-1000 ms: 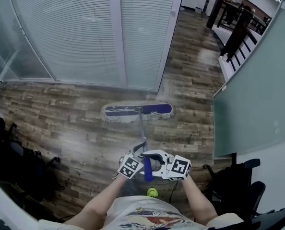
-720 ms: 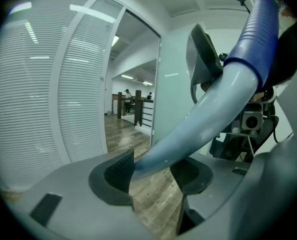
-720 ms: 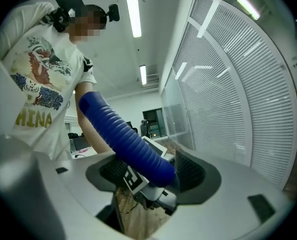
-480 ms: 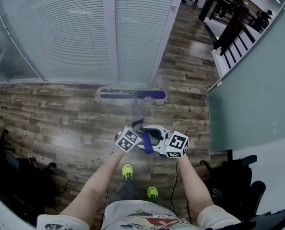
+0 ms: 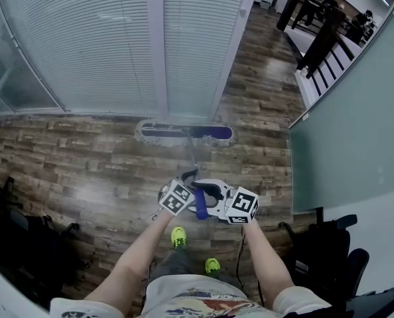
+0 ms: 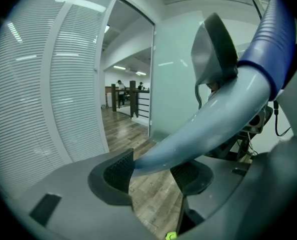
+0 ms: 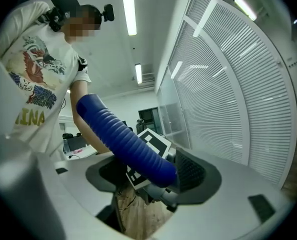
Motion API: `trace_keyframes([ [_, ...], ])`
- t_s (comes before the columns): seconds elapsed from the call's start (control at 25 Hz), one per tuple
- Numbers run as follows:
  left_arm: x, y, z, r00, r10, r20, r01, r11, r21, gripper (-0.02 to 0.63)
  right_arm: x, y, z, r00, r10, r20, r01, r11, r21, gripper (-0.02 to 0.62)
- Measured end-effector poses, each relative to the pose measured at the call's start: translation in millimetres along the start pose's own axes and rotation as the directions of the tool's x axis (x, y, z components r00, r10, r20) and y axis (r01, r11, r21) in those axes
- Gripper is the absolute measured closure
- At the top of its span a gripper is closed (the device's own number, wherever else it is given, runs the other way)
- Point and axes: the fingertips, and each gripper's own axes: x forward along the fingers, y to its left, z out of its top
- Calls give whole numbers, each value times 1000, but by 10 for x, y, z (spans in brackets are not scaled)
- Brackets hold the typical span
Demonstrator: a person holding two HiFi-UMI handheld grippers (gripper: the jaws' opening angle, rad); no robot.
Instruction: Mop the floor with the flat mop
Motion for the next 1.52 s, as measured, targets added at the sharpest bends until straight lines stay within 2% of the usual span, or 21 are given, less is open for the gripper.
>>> trace_keyframes([
  [0.36, -350, -864, -246, 999, 39, -23, -39, 999, -15, 402, -243, 949, -208, 996, 89, -13, -90, 996, -11, 325],
  [0.56, -539, -1583, -326, 997, 70, -42, -72, 997, -40, 402, -585, 1616, -356, 991, 134, -7, -135, 991, -12, 325],
  [0.72, -612, -2317, -426, 993, 101, -60, -104, 993, -51, 402, -1009, 2246, -542, 985, 172, -3, -172, 985, -5, 324],
  [0.84, -726, -2852, -491, 989, 131, -68, -138, 984, -114, 406, -1282, 2705, -694, 979, 204, -14, -204, 979, -5, 324],
  [1.0, -936, -3398, -597, 984, 175, -43, -180, 949, -259, 425, -1496, 3220, -839, 968, 250, -32, -250, 968, 4, 322],
  [1.08, -998, -3587, -601, 982, 185, -37, -188, 944, -271, 425, -1587, 3409, -853, 963, 267, -26, -267, 964, 8, 321],
  [1.16, -1004, -3725, -579, 982, 186, -44, -191, 957, -220, 424, -1695, 3514, -842, 961, 276, -16, -276, 961, 11, 321],
  [1.28, -948, -3827, -531, 981, 196, -15, -196, 979, -55, 423, -1838, 3507, -786, 961, 277, -9, -277, 961, 9, 322],
  [1.4, -890, -3849, -392, 980, 191, 58, -197, 973, 123, 419, -1935, 3385, -717, 964, 267, 8, -267, 964, 3, 322],
  [1.52, -769, -3851, -183, 984, 134, 118, -158, 962, 222, 420, -1959, 3331, -755, 958, 286, -9, -287, 958, -11, 322],
])
